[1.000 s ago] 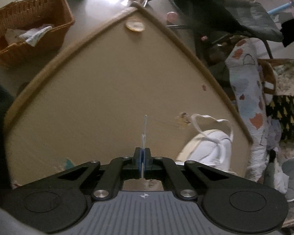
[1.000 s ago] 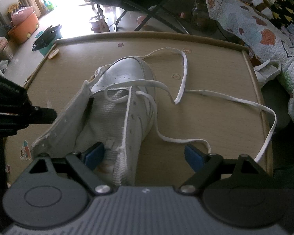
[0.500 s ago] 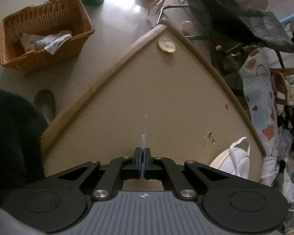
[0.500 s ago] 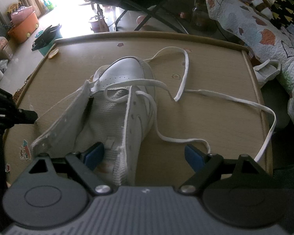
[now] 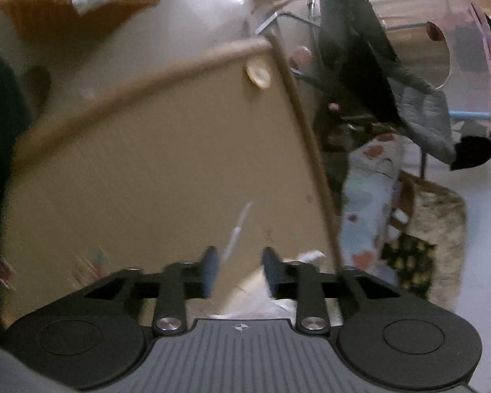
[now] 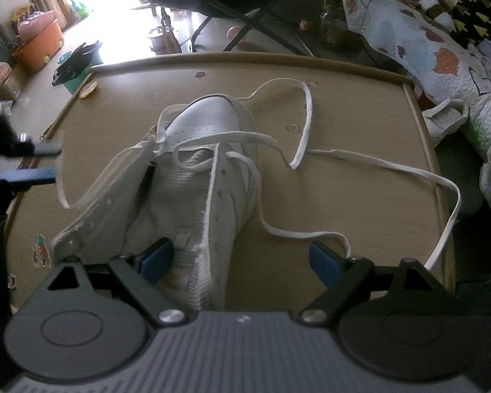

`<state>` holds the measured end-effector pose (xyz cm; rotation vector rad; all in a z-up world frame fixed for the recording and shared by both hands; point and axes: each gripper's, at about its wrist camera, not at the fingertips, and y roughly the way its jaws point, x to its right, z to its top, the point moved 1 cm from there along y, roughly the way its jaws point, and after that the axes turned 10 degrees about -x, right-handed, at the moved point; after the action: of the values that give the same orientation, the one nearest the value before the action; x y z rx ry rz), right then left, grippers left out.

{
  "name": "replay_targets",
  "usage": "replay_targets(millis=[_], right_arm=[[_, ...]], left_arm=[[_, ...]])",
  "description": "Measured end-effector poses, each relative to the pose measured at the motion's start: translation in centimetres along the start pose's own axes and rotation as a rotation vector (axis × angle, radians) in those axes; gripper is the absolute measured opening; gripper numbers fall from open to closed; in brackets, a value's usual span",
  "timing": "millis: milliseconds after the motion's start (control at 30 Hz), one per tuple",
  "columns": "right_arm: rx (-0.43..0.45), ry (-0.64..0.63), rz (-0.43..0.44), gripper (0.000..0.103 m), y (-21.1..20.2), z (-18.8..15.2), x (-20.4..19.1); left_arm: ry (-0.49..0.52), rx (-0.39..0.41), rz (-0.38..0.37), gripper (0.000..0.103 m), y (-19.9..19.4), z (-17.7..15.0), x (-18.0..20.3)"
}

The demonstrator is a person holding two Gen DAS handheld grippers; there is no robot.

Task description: Lace up shoes with both hands

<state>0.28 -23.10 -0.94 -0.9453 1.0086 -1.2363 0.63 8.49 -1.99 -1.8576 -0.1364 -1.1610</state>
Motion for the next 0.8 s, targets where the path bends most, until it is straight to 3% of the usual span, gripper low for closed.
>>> replay_targets(millis=[67, 133, 367, 467, 567, 667, 800], right_arm=[[0.000, 0.001, 0.002, 0.090, 0.0, 0.0, 0.1], [0.000, 0.002, 0.004, 0.091, 0.0, 0.0, 0.2], [0.000, 0.004, 0.018, 0.092, 0.0, 0.0, 0.7], [0.000, 0.007, 0.023, 0.093, 0.0, 0.0, 0.8], [0.000, 0.011, 0.029, 0.094, 0.1, 0.0, 0.9], [-0.004, 0.016, 0.036, 0.094, 0.2, 0.1, 1.1], [-0.006, 0.014, 0.037, 0.094, 0.3, 0.1, 1.1]], left_arm=[[0.039, -0.032, -0.009, 0.041, 0.9, -0.7, 1.1], [0.169, -0.052, 0.035, 0.041, 1.9, -1.5, 2.8], [0.993, -0.135, 0.311, 0.041, 5.1, -4.7, 8.5], [1.246, -0.156, 0.386, 0.041, 6.1, -6.1, 9.4], [1.387, -0.174, 0.393, 0.037, 7.0, -7.2, 9.8], [1.483, -0.138, 0.398, 0.037, 7.3, -7.6, 10.2], [1.551, -0.146, 0.368, 0.029, 6.6, -7.4, 11.2]])
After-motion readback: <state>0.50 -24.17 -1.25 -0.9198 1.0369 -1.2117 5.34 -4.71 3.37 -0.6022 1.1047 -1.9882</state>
